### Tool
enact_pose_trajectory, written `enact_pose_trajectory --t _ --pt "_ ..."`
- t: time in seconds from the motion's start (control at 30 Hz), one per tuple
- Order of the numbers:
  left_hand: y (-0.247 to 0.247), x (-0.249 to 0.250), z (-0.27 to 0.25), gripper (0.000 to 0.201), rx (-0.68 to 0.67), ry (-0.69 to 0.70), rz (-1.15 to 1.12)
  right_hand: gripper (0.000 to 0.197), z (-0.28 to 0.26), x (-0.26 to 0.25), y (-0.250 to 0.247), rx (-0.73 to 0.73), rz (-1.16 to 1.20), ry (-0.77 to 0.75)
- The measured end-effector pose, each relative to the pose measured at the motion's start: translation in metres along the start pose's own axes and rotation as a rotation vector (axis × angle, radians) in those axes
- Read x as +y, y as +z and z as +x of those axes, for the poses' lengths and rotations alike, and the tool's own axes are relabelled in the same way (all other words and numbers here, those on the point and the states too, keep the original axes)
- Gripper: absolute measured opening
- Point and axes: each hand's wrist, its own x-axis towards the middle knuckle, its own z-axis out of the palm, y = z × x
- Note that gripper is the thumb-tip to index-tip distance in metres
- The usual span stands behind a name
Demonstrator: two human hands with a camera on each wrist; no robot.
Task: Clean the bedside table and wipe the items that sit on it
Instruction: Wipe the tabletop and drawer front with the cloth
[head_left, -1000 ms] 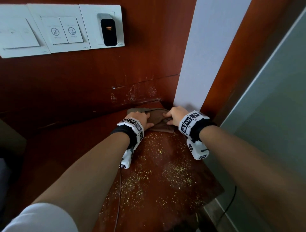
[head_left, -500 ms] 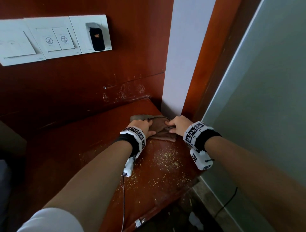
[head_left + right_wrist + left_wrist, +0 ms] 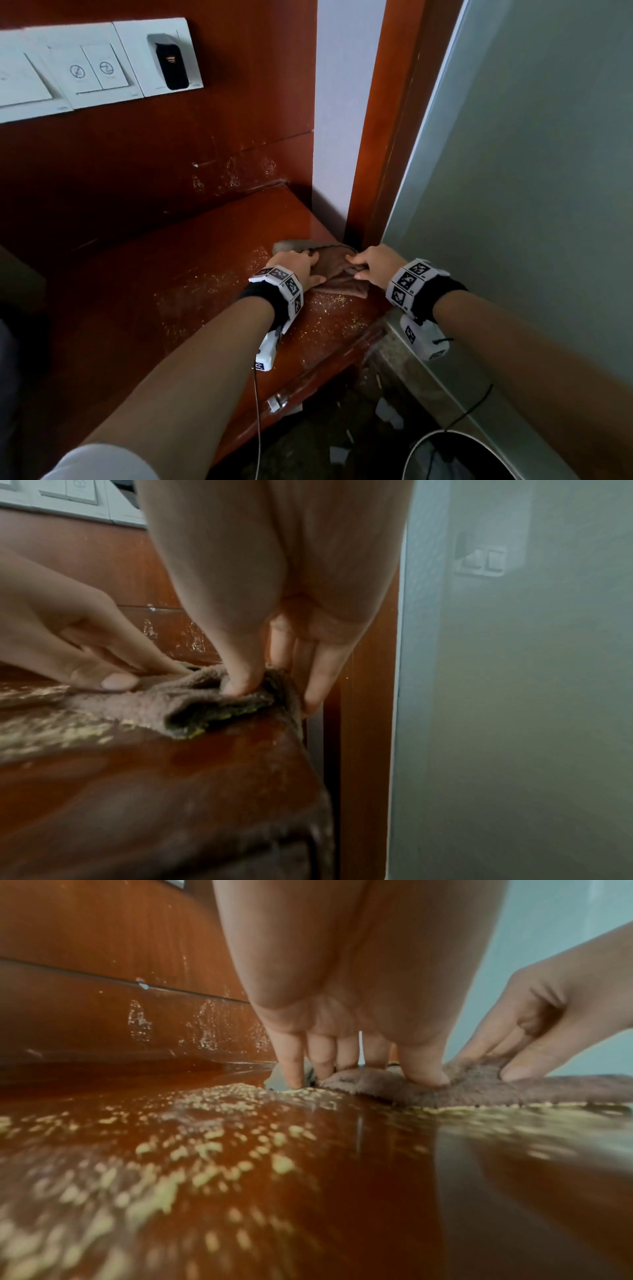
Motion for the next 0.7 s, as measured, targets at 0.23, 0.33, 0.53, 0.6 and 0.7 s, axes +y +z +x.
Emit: enact_pose_trajectory --t 0.23,0.33,0.53,0.6,0.7 --pt "0.006 0.019 -0.021 0.064 -0.009 0.047 0.007 0.048 -0.034 0.003 0.006 0.01 -0.052 0.026" --pt "0.009 0.027 -0.032 0.064 -0.038 0.051 0.002 0.049 -0.047 0.003 0.01 -0.007 -0.109 0.036" --pt "-0.005 0.021 -0.059 0.057 -0.111 0.102 -0.219 0.047 -0.068 -0.016 -0.001 -0.015 -0.273 0.043" --pt "-0.016 0.003 -0.072 0.05 -0.031 0.038 -0.394 0.048 -0.069 -0.027 -0.004 0.069 -0.249 -0.01" --pt "-0.022 -0.031 -0.093 0.048 0.051 -0.114 -0.502 0.051 -0.068 -0.047 0.003 0.017 -0.193 -0.172"
